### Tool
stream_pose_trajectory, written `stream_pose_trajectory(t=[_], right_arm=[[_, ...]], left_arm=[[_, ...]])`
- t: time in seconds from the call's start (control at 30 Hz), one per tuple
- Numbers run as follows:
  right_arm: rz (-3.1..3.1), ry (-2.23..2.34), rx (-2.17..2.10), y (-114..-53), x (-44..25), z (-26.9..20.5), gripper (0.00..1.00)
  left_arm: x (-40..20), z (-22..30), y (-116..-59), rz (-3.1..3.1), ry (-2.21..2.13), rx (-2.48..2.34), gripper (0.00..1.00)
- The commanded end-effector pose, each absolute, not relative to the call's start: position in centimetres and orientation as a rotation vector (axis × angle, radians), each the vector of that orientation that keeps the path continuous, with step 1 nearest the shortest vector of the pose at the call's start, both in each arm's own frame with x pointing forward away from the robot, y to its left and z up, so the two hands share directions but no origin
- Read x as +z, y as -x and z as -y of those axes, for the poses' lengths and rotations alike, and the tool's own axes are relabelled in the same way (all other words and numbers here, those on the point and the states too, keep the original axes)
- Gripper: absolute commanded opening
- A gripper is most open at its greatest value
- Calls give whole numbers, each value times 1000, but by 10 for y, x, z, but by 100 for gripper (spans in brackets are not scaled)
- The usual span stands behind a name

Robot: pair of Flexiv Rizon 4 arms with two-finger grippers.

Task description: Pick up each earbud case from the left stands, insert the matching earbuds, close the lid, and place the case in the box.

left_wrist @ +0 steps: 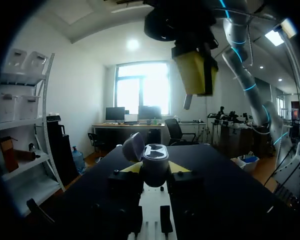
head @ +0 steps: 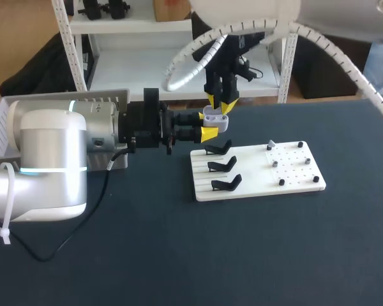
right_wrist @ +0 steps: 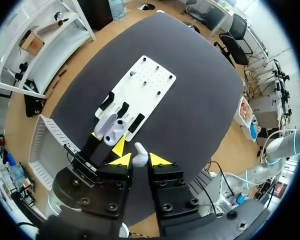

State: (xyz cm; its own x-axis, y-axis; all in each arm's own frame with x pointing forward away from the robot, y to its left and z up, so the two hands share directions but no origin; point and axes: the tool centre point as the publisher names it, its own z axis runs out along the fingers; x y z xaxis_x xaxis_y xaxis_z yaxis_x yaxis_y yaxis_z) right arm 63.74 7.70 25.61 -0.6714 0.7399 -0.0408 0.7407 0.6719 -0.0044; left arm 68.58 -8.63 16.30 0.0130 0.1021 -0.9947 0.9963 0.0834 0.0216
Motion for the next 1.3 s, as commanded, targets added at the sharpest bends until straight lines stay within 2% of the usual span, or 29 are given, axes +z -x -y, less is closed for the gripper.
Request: stream_pose_trajectory(t=[0.03,1.3], right_arm=[[-2866,-1264,3,-646,249,-80,0],[-2900,-1296,17,-672,223,-78,0]], left_arm=[[162,86,-685,-1307,-1223,-1081,0],[162,86,-685,-1307,-1223,-1081,0]])
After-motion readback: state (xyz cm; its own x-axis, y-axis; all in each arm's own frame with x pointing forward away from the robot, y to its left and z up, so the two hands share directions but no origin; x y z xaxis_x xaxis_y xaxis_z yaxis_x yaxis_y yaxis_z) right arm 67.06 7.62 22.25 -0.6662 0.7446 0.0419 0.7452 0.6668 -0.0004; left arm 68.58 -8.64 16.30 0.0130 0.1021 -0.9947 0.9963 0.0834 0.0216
